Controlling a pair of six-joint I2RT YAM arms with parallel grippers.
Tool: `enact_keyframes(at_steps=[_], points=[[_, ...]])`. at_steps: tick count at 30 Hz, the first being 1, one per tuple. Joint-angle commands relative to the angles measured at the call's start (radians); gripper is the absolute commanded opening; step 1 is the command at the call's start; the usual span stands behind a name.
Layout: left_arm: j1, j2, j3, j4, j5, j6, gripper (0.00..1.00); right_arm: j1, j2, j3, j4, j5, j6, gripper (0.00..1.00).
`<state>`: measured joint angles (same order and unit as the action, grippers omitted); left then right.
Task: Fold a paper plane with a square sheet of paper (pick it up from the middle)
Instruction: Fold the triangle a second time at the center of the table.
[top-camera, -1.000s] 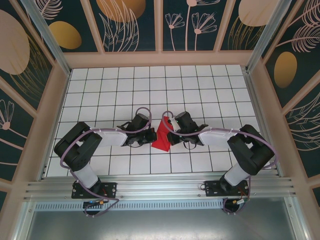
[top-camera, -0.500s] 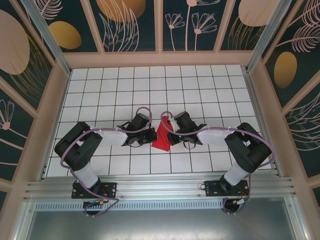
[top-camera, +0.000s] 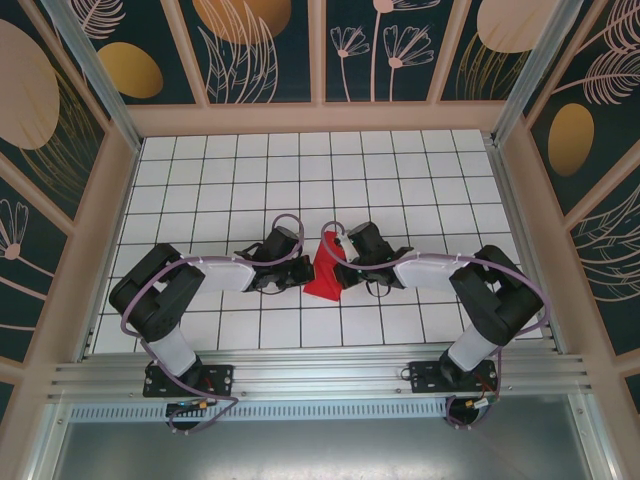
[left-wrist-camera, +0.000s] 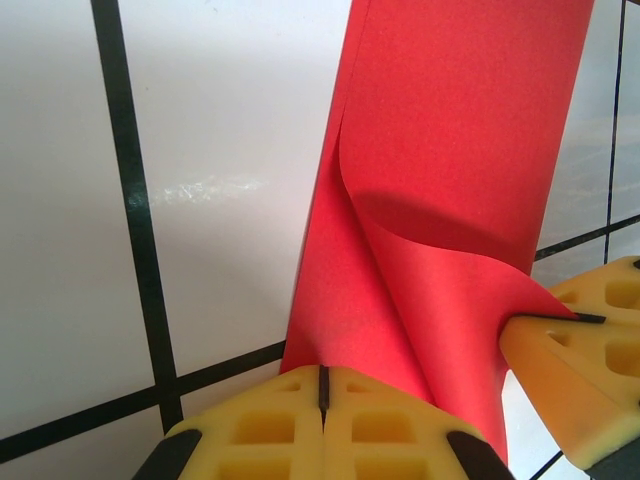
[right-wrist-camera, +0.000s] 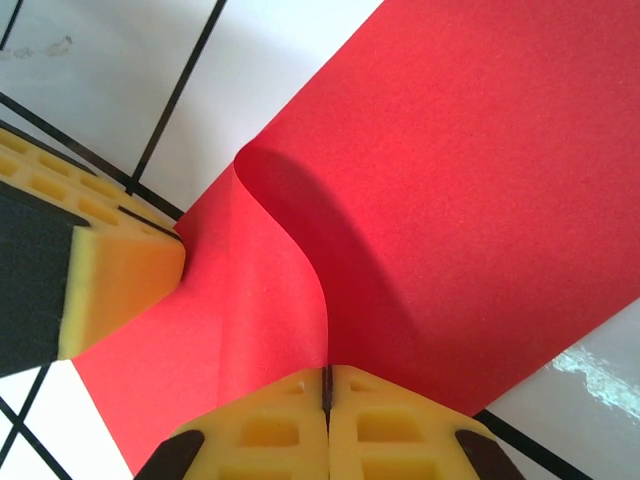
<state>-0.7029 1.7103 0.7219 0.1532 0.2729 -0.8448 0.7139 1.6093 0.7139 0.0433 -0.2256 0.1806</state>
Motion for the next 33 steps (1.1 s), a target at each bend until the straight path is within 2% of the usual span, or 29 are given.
enact_keyframes(at_steps=[1, 33], points=[[-0.003, 0.045, -0.013, -0.112, -0.055, 0.021, 0.02, -0.008, -0.001, 0.024, -0.018, 0.019, -0.014, 0.07], [-0.003, 0.047, -0.006, -0.116, -0.057, 0.024, 0.02, -0.008, 0.035, 0.024, -0.024, 0.04, -0.01, 0.07]])
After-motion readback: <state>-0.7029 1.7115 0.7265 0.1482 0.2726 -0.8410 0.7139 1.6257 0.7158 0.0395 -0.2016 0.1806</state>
